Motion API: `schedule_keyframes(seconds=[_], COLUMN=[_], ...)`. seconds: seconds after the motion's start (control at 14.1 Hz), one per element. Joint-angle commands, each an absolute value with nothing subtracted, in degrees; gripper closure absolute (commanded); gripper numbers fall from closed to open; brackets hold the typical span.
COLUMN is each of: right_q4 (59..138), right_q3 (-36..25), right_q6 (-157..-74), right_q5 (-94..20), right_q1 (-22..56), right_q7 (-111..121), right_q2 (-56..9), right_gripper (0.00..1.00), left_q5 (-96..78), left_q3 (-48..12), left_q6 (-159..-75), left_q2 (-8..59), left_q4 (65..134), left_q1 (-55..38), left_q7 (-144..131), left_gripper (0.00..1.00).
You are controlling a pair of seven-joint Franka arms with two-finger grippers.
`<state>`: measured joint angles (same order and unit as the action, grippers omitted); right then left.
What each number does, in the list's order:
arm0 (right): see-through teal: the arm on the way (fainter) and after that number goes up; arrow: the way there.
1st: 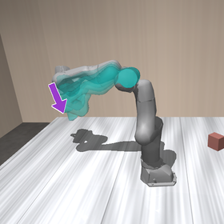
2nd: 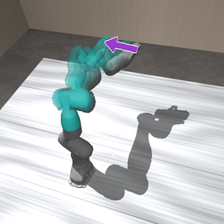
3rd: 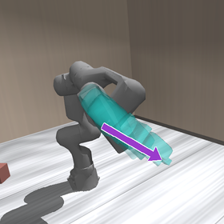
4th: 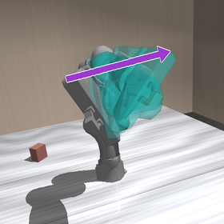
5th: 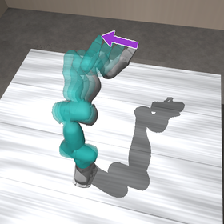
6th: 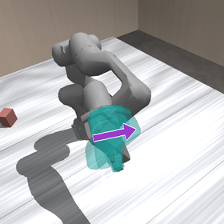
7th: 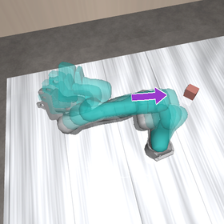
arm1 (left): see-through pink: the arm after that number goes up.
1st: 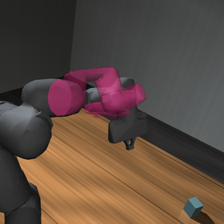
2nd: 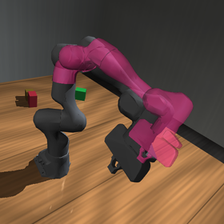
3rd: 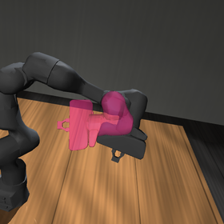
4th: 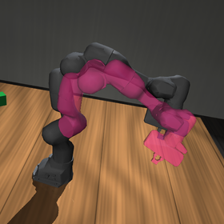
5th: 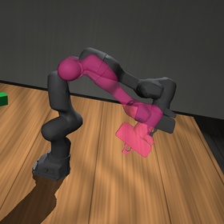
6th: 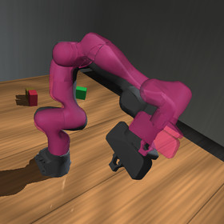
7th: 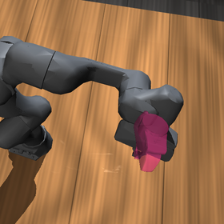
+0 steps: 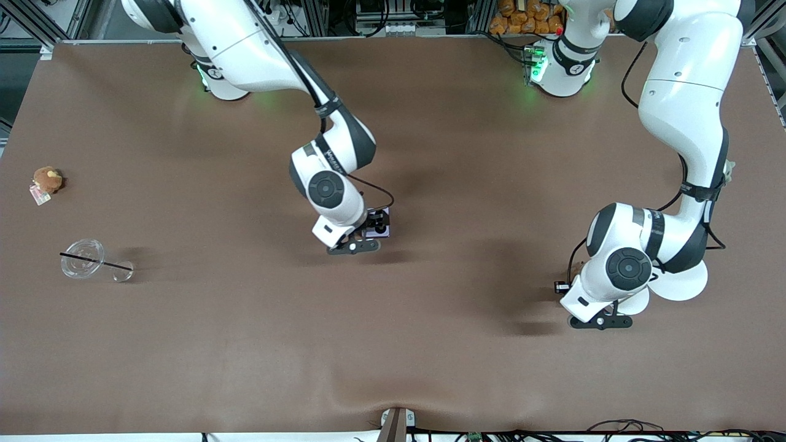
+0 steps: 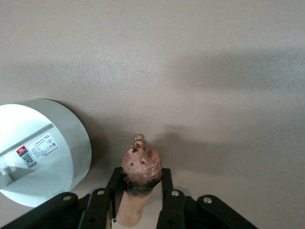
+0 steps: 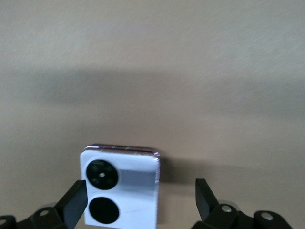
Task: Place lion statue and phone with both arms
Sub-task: 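Lower the lion beside the white lamp and open the left gripper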
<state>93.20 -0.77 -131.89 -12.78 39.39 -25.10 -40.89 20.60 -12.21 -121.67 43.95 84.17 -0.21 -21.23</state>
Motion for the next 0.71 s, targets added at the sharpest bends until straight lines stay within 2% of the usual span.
schedule_keyframes(seconds=[0.0, 0.07, 0.14, 0.21, 0.64], right_q4=[90.97, 90.88, 90.88, 90.88, 90.53], right_q3=[-1.23, -1.32, -1.32, -1.32, -1.41], right_q6=[-132.53, -133.32, -133.59, -133.59, -134.56], right_q5=[-13.10, -13.10, -12.40, -11.44, -11.16], right_q1=[41.13, 41.65, 41.92, 41.84, 42.80], right_q7=[-27.94, -28.56, -28.65, -28.65, -31.02], right_q2=[-42.80, -43.32, -43.68, -43.77, -44.91], right_gripper=[0.00, 0.00, 0.00, 0.00, 0.00], left_q5=[20.57, 20.31, 20.13, 20.13, 20.21], left_q3=[-12.57, -12.57, -12.57, -12.57, -13.18], left_q6=[-121.64, -121.64, -121.64, -121.64, -118.67], left_q2=[44.12, 44.12, 44.12, 44.03, 40.00], left_q4=[84.29, 84.29, 84.64, 84.81, 84.64], left_q1=[0.70, 0.70, 0.96, 1.14, 0.35], left_q7=[-21.01, -21.09, -21.35, -21.71, -21.80], left_gripper=[1.00, 0.82, 0.37, 0.00, 0.00])
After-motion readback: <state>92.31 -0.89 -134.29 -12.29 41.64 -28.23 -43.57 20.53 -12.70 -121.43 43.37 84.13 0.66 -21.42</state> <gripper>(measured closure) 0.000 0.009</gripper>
